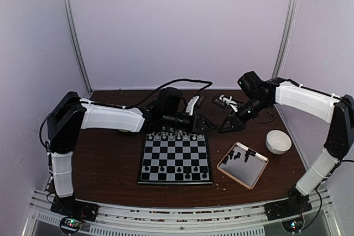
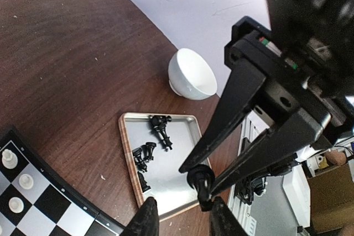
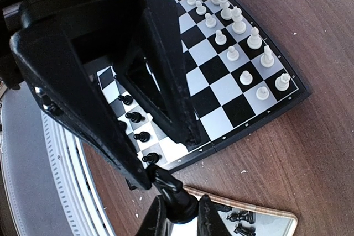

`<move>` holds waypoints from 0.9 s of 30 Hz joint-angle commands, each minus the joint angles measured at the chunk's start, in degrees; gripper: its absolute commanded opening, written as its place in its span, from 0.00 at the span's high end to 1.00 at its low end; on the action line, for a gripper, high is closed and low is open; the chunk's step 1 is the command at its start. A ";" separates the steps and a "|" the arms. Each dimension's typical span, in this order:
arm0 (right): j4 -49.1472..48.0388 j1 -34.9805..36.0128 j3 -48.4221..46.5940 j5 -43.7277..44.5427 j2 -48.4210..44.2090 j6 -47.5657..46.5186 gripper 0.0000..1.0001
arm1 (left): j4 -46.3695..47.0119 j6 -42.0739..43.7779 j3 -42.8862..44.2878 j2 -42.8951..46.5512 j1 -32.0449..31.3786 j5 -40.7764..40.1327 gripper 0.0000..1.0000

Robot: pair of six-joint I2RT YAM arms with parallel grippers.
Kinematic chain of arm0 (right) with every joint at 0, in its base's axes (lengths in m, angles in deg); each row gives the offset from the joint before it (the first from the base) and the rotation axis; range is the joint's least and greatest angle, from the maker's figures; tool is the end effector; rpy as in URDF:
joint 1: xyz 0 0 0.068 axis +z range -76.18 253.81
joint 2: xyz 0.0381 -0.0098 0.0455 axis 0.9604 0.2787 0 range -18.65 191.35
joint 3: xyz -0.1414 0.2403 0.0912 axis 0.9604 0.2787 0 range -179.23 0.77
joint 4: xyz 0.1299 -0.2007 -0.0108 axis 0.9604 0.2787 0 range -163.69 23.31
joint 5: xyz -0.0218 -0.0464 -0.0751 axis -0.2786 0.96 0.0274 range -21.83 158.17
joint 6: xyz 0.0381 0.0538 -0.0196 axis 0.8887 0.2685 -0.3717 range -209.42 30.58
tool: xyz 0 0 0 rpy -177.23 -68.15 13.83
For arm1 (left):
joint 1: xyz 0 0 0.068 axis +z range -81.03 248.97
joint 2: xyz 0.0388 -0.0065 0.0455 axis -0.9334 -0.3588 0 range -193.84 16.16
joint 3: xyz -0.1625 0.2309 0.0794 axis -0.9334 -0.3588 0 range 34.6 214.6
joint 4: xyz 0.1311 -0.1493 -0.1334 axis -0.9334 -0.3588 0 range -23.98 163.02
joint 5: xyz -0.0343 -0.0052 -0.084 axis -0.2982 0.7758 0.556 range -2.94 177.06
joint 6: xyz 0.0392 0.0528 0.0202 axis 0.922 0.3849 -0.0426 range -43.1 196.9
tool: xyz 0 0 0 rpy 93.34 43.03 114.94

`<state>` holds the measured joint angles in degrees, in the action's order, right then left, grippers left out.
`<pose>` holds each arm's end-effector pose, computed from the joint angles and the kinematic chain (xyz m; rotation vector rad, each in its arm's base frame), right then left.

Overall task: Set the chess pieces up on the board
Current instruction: Pass from the right arm to the left

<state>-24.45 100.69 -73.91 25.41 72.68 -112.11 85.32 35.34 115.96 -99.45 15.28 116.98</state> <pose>0.2530 0.1705 0.2879 -1.2730 2.2444 1.0260 0.2579 -0.3978 0.2500 0.6360 2.1757 -1.5142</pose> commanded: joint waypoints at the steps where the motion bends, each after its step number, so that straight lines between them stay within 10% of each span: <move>1: -1.05 -0.02 -0.80 -1.27 0.52 0.37 0.87 | 4.34 -1.77 2.83 -2.04 0.25 3.79 0.70; 19: -1.59 0.13 -0.39 -1.52 0.98 0.42 0.86 | 5.83 -2.77 3.99 -3.66 0.25 6.04 0.96; 27: 1.86 -4.08 -1.09 -3.35 -4.03 -3.45 0.53 | 1.78 1.52 0.05 2.22 2.26 2.82 1.00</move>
<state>-24.19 99.99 -73.99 24.16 73.05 -113.10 88.03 32.76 118.28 -102.34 15.81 121.65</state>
